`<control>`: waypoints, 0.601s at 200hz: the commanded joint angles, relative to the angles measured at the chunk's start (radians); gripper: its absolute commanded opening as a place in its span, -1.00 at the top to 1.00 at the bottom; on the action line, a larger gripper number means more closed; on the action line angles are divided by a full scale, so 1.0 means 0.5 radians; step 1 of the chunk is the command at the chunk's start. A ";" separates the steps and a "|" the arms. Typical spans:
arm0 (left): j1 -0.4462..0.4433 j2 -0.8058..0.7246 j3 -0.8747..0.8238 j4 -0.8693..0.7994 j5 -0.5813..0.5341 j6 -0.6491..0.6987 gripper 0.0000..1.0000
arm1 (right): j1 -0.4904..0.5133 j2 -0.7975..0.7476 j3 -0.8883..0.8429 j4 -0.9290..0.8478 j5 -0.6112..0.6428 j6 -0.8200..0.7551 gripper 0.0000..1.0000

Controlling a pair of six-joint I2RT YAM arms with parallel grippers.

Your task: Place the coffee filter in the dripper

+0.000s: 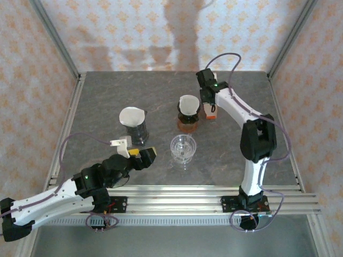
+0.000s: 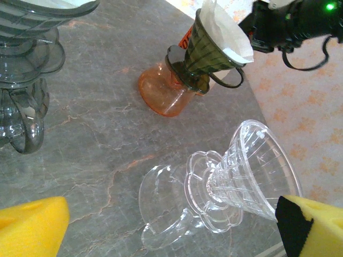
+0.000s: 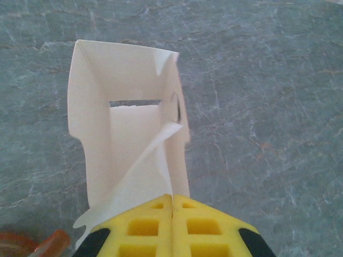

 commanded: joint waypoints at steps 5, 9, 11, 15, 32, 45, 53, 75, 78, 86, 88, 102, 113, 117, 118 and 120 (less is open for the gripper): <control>0.021 -0.034 -0.012 -0.079 -0.008 -0.036 -0.99 | 0.034 -0.302 -0.220 -0.064 0.121 0.184 1.00; 0.021 -0.037 -0.012 -0.083 -0.009 -0.035 -0.99 | 0.037 -0.347 -0.260 -0.074 0.135 0.199 1.00; 0.021 -0.039 -0.010 -0.087 -0.010 -0.037 -0.99 | 0.039 -0.370 -0.281 -0.078 0.141 0.207 1.00; 0.019 -0.043 -0.010 -0.090 -0.006 -0.035 -0.99 | 0.040 -0.414 -0.319 -0.089 0.154 0.222 1.00; 0.019 -0.063 -0.012 -0.098 0.001 -0.036 -0.99 | 0.055 -0.649 -0.494 -0.131 0.213 0.298 1.00; 0.022 -0.080 -0.018 -0.099 0.004 -0.038 -0.99 | 0.062 -0.853 -0.637 -0.167 0.210 0.362 1.00; 0.024 -0.092 -0.018 -0.098 0.003 -0.038 -0.99 | 0.065 -0.989 -0.711 -0.189 0.195 0.397 1.00; 0.025 -0.109 -0.015 -0.096 0.009 -0.034 -0.99 | 0.081 -1.351 -0.846 -0.265 0.072 0.460 1.00; 0.025 -0.111 -0.012 -0.098 0.012 -0.034 -0.99 | 0.086 -1.395 -0.853 -0.283 0.045 0.462 1.00; 0.023 -0.115 -0.009 -0.099 0.011 -0.029 -0.99 | 0.096 -1.500 -0.859 -0.334 -0.026 0.471 1.00; 0.024 -0.115 -0.009 -0.100 0.013 -0.028 -0.99 | 0.101 -1.524 -0.857 -0.350 -0.039 0.470 1.00; 0.025 -0.114 0.003 -0.108 0.016 -0.026 -0.99 | 0.133 -1.651 -0.824 -0.473 -0.159 0.480 1.00; 0.025 -0.116 0.014 -0.120 0.015 -0.019 -0.99 | 0.168 -1.735 -0.780 -0.567 -0.222 0.490 1.00; 0.025 -0.118 0.017 -0.125 0.015 -0.015 -0.99 | 0.178 -1.763 -0.764 -0.595 -0.264 0.493 1.00; 0.023 -0.118 0.020 -0.127 0.016 -0.014 -0.99 | 0.179 -1.768 -0.760 -0.599 -0.278 0.494 1.00; 0.024 -0.117 0.019 -0.129 0.014 -0.014 -0.99 | 0.180 -1.781 -0.752 -0.610 -0.303 0.495 1.00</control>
